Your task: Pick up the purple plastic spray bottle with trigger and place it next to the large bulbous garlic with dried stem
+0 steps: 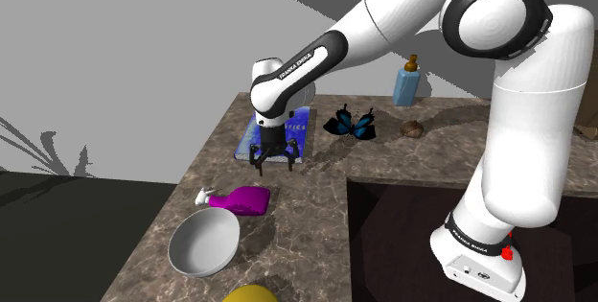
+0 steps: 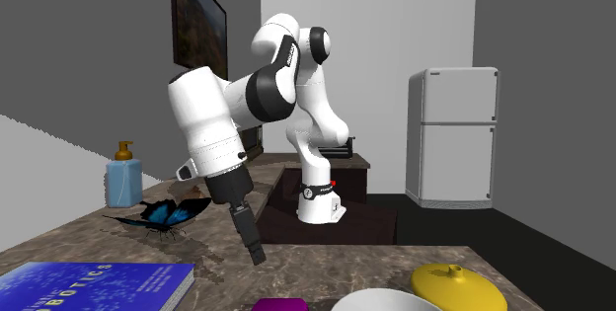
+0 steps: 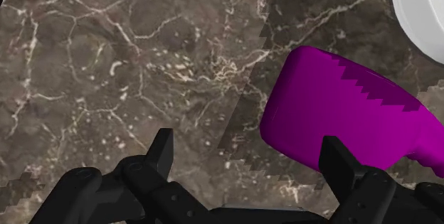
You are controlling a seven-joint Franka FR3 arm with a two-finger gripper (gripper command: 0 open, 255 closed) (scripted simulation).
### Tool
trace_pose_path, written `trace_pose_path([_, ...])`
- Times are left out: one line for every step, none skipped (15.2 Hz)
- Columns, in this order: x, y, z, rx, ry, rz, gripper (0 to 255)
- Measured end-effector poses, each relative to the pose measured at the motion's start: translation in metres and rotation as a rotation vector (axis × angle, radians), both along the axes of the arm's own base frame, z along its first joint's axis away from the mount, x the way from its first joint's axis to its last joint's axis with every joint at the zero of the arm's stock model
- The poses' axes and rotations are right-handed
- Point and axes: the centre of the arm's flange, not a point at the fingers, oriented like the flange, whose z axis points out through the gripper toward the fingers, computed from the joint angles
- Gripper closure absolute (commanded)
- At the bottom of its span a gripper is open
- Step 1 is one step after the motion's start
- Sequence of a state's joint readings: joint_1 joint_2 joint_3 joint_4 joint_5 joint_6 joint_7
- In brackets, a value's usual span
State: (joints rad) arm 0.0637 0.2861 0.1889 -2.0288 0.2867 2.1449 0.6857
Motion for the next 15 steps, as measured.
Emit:
trace_pose_path([0.0,0.0,0.0,0.0,0.0,0.0,255])
trace_pose_path([0.0,0.0,0.0,0.0,0.0,0.0,255])
trace_pose_path([0.0,0.0,0.0,0.0,0.0,0.0,255])
trace_pose_path([0.0,0.0,0.0,0.0,0.0,0.0,255])
trace_pose_path([0.0,0.0,0.0,0.0,0.0,0.0,255])
trace_pose_path([0.0,0.0,0.0,0.0,0.0,0.0,255])
trace_pose_path([0.0,0.0,0.0,0.0,0.0,0.0,255])
trace_pose_path([0.0,0.0,0.0,0.0,0.0,0.0,255])
trace_pose_path([0.0,0.0,0.0,0.0,0.0,0.0,255])
trace_pose_path([0.0,0.0,0.0,0.0,0.0,0.0,255])
trace_pose_path([0.0,0.0,0.0,0.0,0.0,0.0,0])
trace_pose_path([0.0,0.0,0.0,0.0,0.0,0.0,0])
trace_pose_path([0.006,0.005,-0.001,-0.005,-0.004,0.032,0])
trace_pose_path([0.016,0.01,-0.002,-0.012,-0.011,0.084,0])
trace_pose_path([0.027,0.021,-0.004,-0.022,-0.02,0.145,0])
